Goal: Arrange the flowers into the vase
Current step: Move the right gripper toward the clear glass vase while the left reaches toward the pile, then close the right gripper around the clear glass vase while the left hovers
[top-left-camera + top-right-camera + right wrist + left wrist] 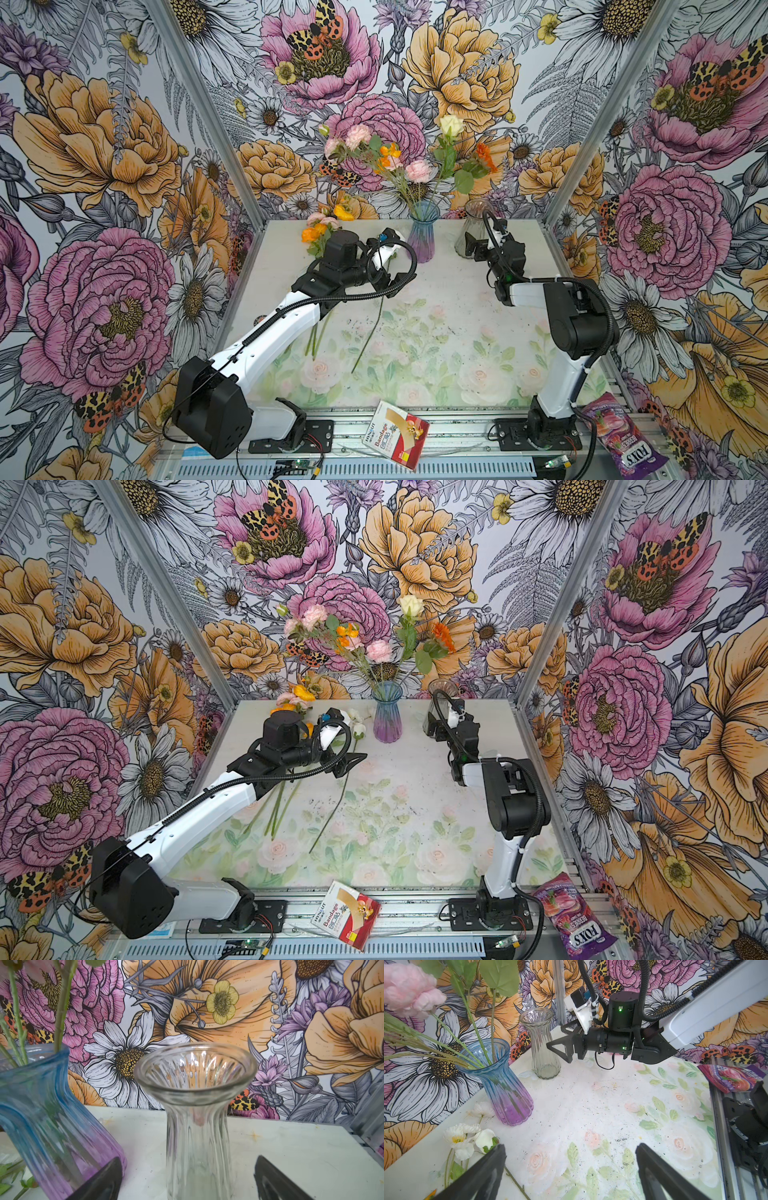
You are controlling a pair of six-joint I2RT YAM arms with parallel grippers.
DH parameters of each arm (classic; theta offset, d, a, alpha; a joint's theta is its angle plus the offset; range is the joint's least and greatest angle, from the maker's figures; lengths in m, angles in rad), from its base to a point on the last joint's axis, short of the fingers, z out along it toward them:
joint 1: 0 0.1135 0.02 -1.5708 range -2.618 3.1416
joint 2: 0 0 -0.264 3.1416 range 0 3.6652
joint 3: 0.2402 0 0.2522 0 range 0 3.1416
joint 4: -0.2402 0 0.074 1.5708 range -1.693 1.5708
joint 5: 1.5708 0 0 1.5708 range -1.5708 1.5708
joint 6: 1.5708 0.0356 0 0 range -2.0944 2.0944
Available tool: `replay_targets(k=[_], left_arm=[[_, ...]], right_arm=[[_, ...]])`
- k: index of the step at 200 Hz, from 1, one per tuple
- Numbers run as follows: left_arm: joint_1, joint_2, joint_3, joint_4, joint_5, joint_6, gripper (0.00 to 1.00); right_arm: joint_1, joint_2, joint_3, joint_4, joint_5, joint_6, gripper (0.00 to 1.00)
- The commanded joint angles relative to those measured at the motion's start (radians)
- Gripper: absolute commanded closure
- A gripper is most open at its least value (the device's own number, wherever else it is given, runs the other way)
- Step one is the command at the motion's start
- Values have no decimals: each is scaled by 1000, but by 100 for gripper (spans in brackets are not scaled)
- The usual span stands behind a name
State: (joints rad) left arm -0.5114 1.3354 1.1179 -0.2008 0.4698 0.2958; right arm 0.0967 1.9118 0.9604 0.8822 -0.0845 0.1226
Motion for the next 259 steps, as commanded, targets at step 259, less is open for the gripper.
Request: replay_targets(k=[259], left_arm=[[23, 13, -4, 5, 12, 23, 1]], right_arm=[[-10, 149, 228, 162, -92, -75, 38]])
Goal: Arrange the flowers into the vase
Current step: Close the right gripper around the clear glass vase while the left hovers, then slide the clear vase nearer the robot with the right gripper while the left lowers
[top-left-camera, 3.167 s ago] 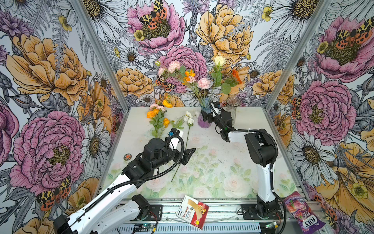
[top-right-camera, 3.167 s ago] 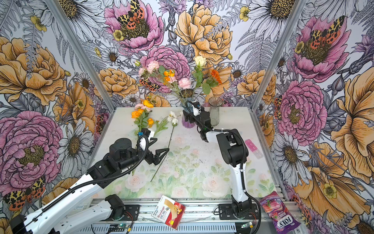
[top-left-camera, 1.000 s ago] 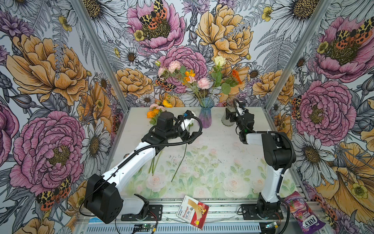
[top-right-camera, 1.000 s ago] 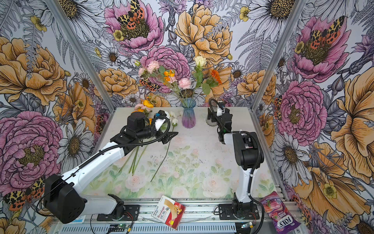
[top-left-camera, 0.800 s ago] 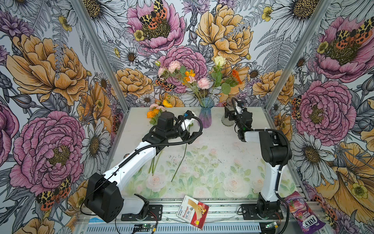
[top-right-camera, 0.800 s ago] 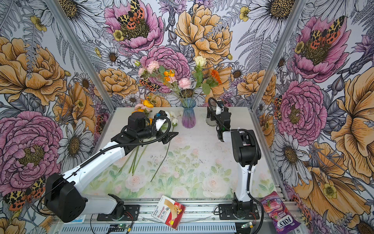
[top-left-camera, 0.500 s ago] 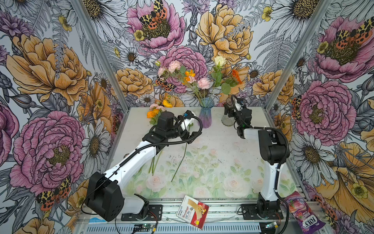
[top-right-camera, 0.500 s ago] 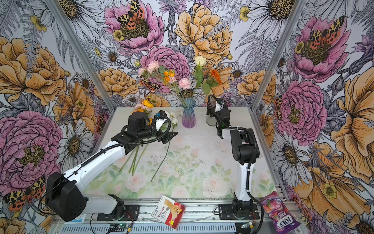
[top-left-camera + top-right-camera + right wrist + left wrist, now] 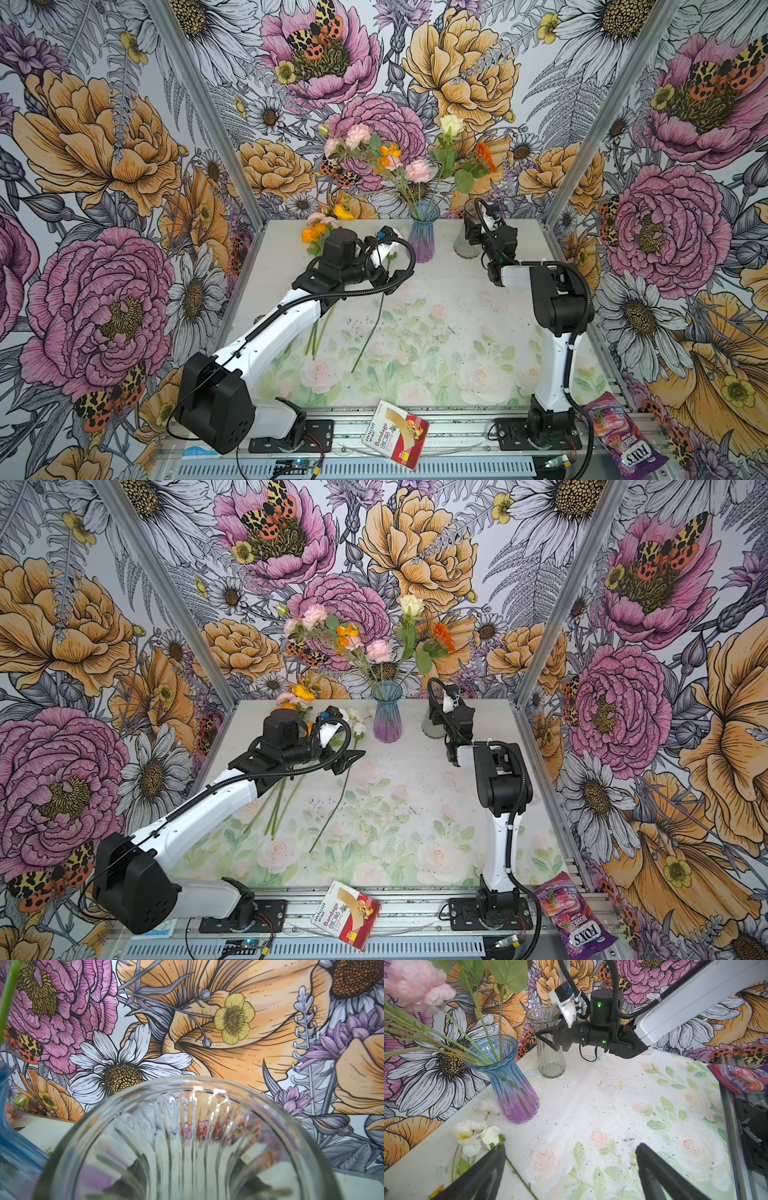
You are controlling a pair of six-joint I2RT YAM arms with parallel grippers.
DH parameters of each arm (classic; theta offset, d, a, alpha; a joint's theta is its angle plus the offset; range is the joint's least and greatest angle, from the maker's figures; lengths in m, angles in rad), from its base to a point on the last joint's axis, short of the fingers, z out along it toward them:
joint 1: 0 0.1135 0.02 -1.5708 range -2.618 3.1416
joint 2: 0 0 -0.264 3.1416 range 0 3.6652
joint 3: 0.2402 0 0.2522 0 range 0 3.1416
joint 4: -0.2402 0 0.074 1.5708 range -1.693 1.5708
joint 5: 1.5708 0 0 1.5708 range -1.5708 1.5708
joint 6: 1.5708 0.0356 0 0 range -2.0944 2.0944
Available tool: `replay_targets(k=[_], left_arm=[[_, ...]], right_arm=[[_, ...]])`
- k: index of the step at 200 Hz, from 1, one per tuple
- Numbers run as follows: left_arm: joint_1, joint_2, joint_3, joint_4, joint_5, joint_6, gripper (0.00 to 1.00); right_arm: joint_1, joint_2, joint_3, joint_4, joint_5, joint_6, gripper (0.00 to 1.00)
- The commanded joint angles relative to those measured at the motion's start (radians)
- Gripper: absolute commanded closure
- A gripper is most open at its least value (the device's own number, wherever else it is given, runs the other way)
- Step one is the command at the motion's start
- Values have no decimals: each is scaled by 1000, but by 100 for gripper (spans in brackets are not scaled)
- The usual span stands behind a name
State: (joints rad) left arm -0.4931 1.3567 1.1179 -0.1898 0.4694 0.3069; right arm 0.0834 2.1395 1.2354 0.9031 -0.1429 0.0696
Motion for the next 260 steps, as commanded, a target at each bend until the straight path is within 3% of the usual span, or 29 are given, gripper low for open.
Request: replay_targets(k=[1, 37, 97, 132, 167, 198, 260], left_arm=[[4, -8, -3, -5, 12, 12, 1], [-5, -26, 0, -9, 8, 14, 1], [-63, -68, 10, -38, -46, 2, 1], [-136, -114, 31, -143, -174, -203, 1], [-204, -283, -131, -175, -322, -424, 3], [-202, -418, -211, -326, -447, -581, 6], [-88, -538, -307, -408, -371, -674, 7]], right_arm=[[4, -82, -50, 143, -32, -22, 38], [14, -205, -167, 237, -39, -27, 42], [98, -509, -425, 232, -27, -5, 43], [196, -678, -576, 204, -40, 10, 44], [296, -798, -637, 124, -76, 21, 44], [396, -835, -668, 116, -66, 27, 44], [567, -770, -705, 191, -36, -10, 45]])
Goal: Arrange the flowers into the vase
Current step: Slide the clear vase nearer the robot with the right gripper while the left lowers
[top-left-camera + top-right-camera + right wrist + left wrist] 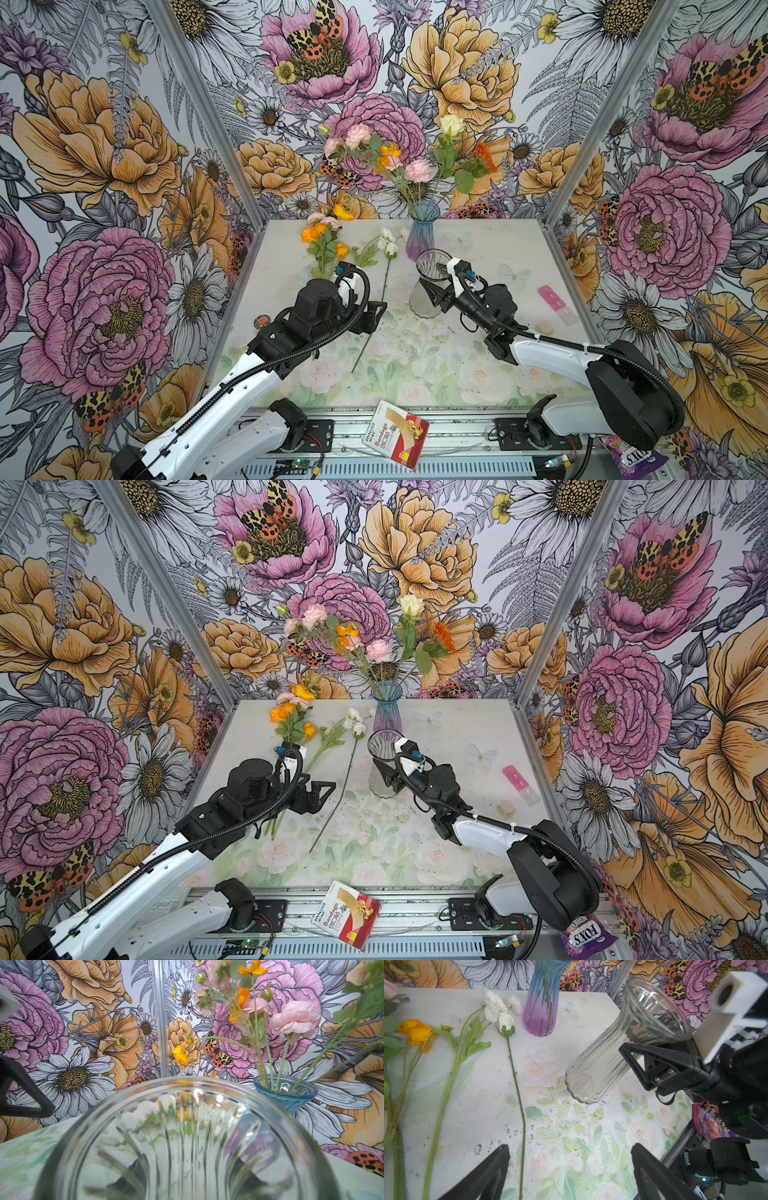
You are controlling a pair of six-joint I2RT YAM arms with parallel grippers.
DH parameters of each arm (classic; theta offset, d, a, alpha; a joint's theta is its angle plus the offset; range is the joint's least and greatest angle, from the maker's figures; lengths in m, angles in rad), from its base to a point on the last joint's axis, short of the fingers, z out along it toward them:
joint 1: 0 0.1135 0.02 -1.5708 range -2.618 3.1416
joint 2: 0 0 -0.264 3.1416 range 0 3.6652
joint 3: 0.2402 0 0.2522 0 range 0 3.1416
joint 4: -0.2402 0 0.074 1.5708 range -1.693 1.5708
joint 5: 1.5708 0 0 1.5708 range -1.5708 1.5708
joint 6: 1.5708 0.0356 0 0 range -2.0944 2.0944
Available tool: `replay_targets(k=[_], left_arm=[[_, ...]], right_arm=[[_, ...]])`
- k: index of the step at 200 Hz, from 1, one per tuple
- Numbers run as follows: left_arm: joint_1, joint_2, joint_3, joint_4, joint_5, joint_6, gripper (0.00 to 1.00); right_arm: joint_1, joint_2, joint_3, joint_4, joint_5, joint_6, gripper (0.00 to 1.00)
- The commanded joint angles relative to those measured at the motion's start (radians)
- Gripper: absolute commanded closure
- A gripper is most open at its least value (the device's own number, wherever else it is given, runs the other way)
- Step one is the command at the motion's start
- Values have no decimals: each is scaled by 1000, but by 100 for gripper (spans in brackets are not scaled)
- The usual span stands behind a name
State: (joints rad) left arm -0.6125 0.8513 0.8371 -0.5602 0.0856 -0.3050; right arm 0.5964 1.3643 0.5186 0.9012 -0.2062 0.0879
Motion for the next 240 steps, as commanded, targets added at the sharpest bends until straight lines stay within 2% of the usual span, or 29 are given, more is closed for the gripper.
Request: replay_targets(k=[1, 40, 66, 193, 210, 240], left_arm=[[33, -33, -27, -38, 13, -62, 7], [58, -13, -36, -47, 37, -75, 7], [65, 8, -33, -58, 39, -87, 9], [119, 47, -8, -91, 29, -97, 15], [121, 55, -2, -92, 20, -93, 15], [145, 92, 19, -92, 11, -92, 15]], right_arm=[[57, 6, 11, 192, 30, -31, 45], [145, 60, -3, 206, 108, -134, 44], [160, 104, -26, 299, 137, -129, 44], [171, 149, -90, 330, 183, -92, 40], [172, 150, -92, 331, 187, -88, 35], [171, 147, -103, 331, 206, -77, 15]])
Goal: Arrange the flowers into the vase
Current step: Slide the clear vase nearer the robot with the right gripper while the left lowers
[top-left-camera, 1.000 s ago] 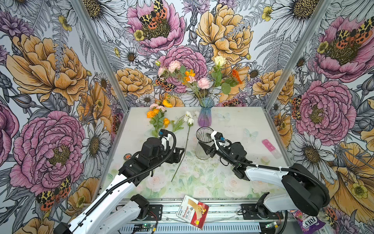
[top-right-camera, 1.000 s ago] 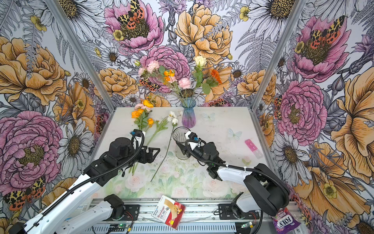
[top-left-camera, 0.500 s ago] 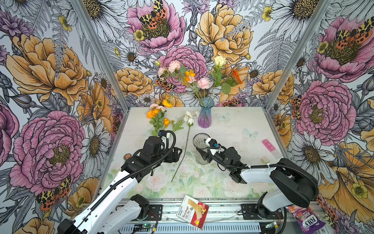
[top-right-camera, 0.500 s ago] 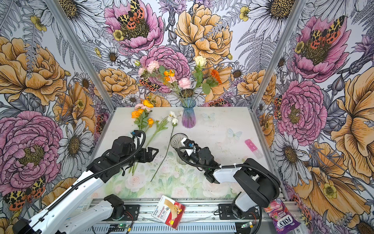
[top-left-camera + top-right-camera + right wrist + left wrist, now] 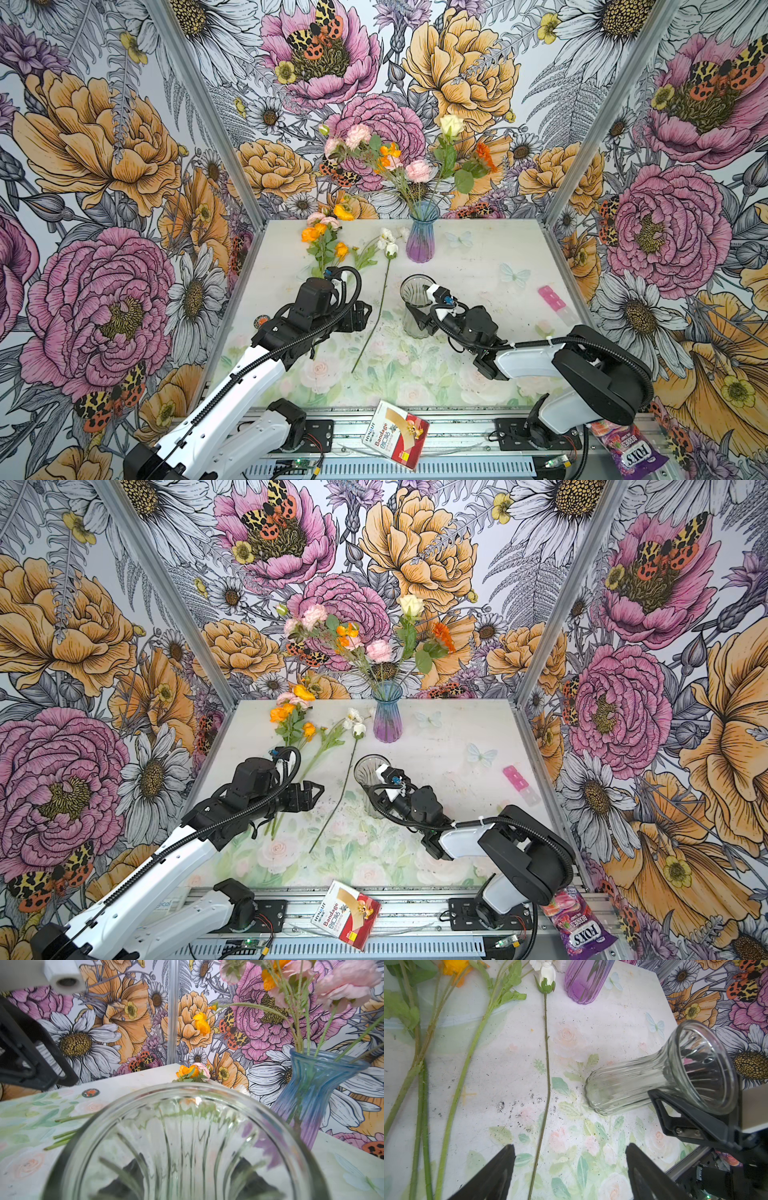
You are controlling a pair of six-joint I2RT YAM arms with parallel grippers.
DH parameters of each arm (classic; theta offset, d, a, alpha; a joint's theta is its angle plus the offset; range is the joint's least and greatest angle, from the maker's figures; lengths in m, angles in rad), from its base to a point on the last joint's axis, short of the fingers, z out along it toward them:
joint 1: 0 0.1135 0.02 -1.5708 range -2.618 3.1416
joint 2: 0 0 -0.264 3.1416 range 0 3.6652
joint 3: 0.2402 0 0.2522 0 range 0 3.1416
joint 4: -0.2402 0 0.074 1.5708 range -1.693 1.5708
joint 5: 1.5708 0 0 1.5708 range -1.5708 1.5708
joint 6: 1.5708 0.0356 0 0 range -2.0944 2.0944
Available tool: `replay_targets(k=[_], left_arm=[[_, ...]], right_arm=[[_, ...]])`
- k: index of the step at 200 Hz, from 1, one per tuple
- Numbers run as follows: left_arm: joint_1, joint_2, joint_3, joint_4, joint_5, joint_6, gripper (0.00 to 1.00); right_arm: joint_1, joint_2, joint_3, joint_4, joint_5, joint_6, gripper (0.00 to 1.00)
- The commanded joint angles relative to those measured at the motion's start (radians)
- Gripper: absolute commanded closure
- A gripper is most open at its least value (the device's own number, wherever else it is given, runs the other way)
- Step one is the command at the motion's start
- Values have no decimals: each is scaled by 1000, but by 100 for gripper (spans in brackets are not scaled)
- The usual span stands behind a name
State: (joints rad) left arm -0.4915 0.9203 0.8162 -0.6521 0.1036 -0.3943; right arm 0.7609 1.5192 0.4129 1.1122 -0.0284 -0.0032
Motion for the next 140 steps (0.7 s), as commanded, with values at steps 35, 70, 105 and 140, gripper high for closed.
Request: replay_targets(k=[35, 70, 105, 140], left_arm=[[47, 83, 74, -1, -11, 12, 16], [122, 149, 135, -37, -41, 22, 21], [211, 233, 175, -67, -63, 48, 25], [279, 359, 203, -73, -107, 57, 34]], right_arm=[[7, -22, -18, 104, 48, 14, 3], [7, -94, -26, -46, 54, 20, 1], [7, -198, -36, -264, 54, 48, 0], [6, -351, -60, -514, 61, 112, 0]])
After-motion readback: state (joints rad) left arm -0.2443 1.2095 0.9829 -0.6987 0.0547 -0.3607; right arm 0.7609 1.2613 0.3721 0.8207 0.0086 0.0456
